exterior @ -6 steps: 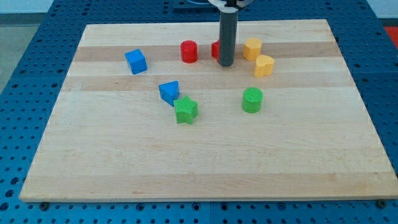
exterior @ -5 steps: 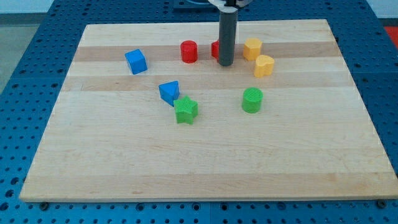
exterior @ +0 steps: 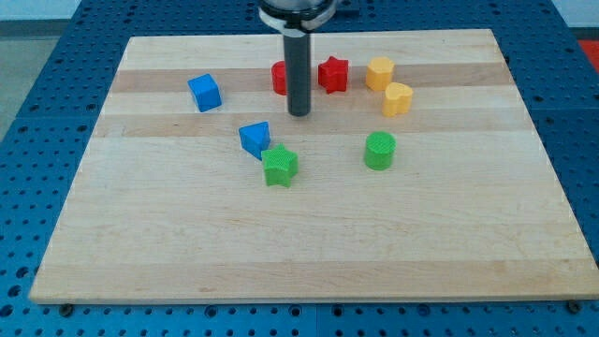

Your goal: Push the blue cube down a bit

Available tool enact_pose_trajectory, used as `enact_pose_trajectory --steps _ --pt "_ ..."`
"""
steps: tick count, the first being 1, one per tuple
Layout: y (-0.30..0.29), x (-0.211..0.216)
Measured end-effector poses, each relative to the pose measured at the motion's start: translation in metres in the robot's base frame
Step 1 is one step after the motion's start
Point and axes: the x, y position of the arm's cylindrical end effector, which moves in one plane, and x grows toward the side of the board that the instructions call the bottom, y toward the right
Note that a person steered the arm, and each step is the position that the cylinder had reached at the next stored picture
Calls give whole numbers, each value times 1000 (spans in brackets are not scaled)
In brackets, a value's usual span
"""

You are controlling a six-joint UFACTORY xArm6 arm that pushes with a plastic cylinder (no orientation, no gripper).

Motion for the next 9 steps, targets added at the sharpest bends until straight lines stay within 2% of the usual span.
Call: enact_pose_trajectory --steps 2,5,6,8,9 --pt "-70 3" --pt "-214 11" --pt "-217 -2" --pt "-214 -55" --pt "-214 -55"
